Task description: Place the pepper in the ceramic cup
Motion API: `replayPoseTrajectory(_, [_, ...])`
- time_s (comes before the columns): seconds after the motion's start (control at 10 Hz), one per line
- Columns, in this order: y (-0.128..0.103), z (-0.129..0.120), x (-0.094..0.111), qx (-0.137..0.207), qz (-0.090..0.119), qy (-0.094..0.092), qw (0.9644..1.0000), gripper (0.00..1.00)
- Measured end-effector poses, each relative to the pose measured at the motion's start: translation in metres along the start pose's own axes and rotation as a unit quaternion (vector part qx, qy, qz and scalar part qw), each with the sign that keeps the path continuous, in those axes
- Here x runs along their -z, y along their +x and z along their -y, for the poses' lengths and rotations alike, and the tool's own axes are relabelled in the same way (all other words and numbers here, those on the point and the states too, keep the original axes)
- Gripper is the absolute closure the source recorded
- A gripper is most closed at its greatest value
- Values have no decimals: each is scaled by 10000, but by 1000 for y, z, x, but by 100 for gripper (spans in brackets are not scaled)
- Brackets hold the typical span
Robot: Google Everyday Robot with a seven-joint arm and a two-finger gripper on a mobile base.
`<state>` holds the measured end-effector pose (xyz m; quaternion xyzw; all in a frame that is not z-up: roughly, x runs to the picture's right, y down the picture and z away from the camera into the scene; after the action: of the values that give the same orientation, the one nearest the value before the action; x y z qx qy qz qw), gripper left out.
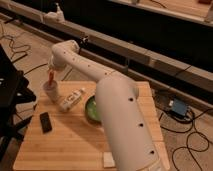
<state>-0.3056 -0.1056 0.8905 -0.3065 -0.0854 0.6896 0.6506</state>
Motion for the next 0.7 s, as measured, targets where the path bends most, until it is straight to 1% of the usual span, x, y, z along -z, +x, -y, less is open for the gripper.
replayPoseTrajectory(0.2, [11, 0, -5, 54, -102, 26, 9999, 20])
replayPoseTrajectory(0.5, [23, -5, -1, 291, -204, 141, 9993, 20])
replayPoseTrajectory(0.7, [27, -10, 6, 446, -207, 209, 9986, 20])
